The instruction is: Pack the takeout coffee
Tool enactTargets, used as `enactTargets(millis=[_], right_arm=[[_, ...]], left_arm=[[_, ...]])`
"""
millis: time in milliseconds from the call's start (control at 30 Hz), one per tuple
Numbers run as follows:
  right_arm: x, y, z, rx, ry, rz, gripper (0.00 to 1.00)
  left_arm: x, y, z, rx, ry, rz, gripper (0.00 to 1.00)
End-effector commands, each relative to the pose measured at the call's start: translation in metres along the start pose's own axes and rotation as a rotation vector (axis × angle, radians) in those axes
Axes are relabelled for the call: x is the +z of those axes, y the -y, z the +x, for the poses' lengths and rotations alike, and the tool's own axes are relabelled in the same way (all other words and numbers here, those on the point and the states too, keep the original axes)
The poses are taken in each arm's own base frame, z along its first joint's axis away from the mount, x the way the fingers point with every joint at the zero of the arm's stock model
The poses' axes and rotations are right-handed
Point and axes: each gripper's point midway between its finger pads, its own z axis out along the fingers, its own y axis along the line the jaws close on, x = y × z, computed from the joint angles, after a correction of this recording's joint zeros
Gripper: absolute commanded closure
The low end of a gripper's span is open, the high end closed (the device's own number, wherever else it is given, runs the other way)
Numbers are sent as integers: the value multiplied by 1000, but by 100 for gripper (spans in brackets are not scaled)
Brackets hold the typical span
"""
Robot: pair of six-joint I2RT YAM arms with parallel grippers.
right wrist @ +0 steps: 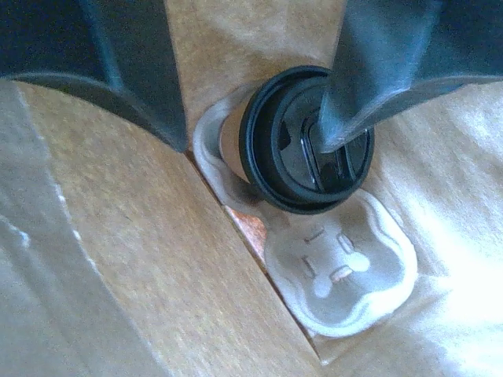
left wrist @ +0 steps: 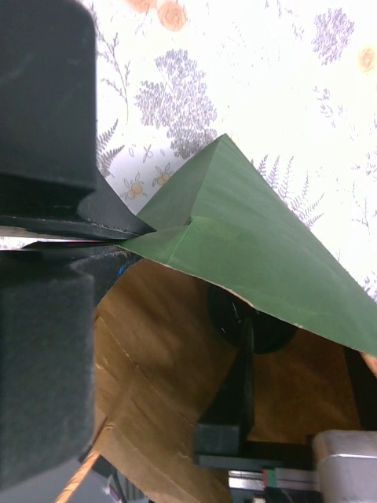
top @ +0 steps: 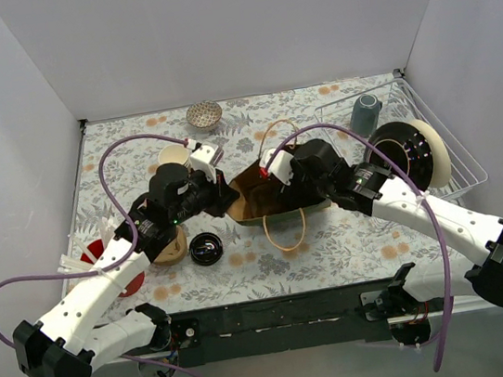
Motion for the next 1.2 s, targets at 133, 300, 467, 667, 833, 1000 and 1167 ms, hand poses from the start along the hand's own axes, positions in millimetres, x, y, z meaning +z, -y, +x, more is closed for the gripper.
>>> enactTargets(millis=[133,300,467,667,833,1000,1167], right_arm=[[11,1,13,59,-19,45,43],[16,-4,14,108,-28,34,51],[26,-7,12,141,-49,30,60],[34,9,18,183,-118,125,76],[36,11,21,211,-162,146,78],[29,11,-10,244,-53,93,73],[10,13,-41,268,83,56,62]], left_arm=[[-4,-19,-23,134,67,-101,100],[4,-25,-36,120,119,-133,100],[9,-23,-46,107,153,-133,100],[5,-22,-43,118,164,-133,100],[2,-29,-35,129,160,-164,100],[2,-26,-36,93,155,-157,100],[6,-25,-35,74,143,-149,100]])
